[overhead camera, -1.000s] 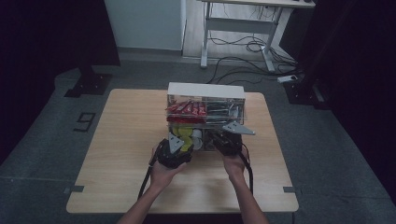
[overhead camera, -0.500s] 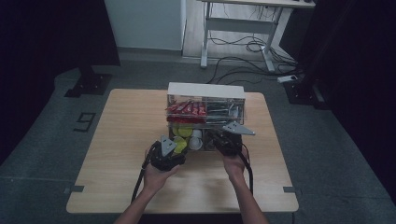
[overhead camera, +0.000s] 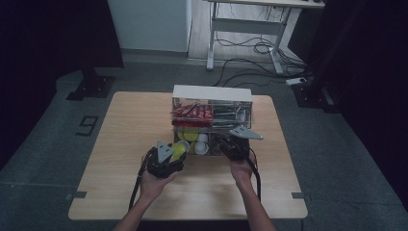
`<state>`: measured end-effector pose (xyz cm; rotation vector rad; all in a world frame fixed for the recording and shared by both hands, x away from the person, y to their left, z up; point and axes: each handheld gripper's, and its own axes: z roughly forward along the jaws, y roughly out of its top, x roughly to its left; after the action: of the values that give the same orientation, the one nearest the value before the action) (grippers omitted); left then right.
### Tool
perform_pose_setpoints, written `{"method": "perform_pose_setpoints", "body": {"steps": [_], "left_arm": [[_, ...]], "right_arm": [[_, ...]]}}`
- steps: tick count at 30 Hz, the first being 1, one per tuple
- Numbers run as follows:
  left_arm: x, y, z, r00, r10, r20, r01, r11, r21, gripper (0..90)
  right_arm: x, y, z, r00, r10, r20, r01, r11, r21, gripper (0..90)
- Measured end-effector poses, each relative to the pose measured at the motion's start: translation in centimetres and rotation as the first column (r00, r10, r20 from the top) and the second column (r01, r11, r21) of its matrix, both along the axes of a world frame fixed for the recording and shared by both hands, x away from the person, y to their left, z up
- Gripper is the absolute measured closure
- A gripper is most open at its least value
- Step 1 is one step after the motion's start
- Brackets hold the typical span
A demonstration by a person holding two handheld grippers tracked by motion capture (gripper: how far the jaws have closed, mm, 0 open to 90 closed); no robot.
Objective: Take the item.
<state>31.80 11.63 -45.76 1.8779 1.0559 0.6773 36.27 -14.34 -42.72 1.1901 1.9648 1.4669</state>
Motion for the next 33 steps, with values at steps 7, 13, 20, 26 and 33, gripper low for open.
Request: {"method": "perform_pose_setpoints", "body": {"steps": [7, 13, 20, 26, 33], "left_arm": [[-0.3, 1.6, -0.2, 0.9996, 0.029, -0.002, -0.029, 0.9996, 0.002, 38.2], [-0.7, 3.7, -0.5, 0.9981, 0.062, -0.004, -0.062, 0.9981, -0.001, 38.2], [-0.9, 5.8, -0.8, 0.9953, 0.096, -0.011, -0.096, 0.9954, -0.006, 38.2], [-1.1, 7.1, -1.3, 0.9928, 0.118, -0.022, -0.118, 0.9930, -0.009, 38.2], [-1.4, 8.7, -2.1, 0.9881, 0.149, -0.037, -0.149, 0.9887, -0.009, 38.2]], "right_arm": [[0.0, 0.0, 0.0, 1.0000, 0.000, -0.001, 0.000, 1.000, 0.000, 88.3], [0.0, -0.1, 0.1, 1.0000, 0.001, 0.000, -0.001, 1.000, -0.001, 88.3], [0.1, -0.1, 0.1, 1.0000, 0.000, -0.007, 0.000, 1.000, -0.004, 88.3], [0.2, -0.1, 0.0, 1.0000, -0.003, -0.009, 0.003, 1.000, -0.006, 88.3], [0.1, -0.1, 0.0, 1.0000, -0.005, -0.008, 0.005, 1.000, -0.006, 88.3]]}}
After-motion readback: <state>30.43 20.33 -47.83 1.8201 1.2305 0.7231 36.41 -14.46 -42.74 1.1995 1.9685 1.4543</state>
